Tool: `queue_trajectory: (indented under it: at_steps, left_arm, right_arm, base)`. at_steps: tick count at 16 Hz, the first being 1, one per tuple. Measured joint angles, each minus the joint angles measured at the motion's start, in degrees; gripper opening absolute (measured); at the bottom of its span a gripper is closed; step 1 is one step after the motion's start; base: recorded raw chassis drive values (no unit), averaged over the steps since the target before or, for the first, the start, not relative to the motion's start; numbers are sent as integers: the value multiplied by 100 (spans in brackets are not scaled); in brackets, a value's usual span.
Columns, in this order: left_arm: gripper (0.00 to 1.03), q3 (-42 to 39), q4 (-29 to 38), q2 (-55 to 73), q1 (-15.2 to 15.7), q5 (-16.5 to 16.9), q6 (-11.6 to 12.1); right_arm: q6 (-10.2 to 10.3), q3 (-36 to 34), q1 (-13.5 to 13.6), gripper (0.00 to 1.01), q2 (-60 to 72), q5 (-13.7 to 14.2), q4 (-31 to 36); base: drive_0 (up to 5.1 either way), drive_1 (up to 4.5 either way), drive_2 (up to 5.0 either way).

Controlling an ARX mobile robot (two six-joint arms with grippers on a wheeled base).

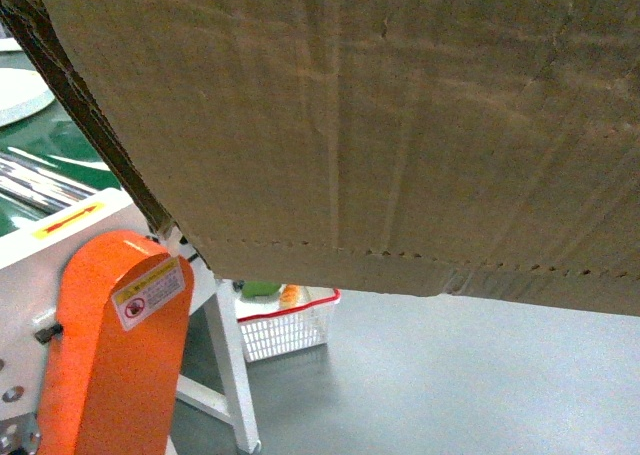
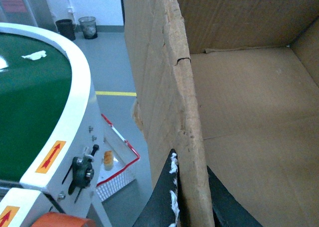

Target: Sort boxes to right shelf from conveyor

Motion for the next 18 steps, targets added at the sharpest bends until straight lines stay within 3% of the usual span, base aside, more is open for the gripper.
queue_trajectory:
  at_steps: [18]
  left_arm:
    - [3, 0, 0, 0, 0, 0, 0]
  right_arm:
    - [0, 0, 0, 4, 0, 0, 2]
  base:
    - [-159, -159, -159]
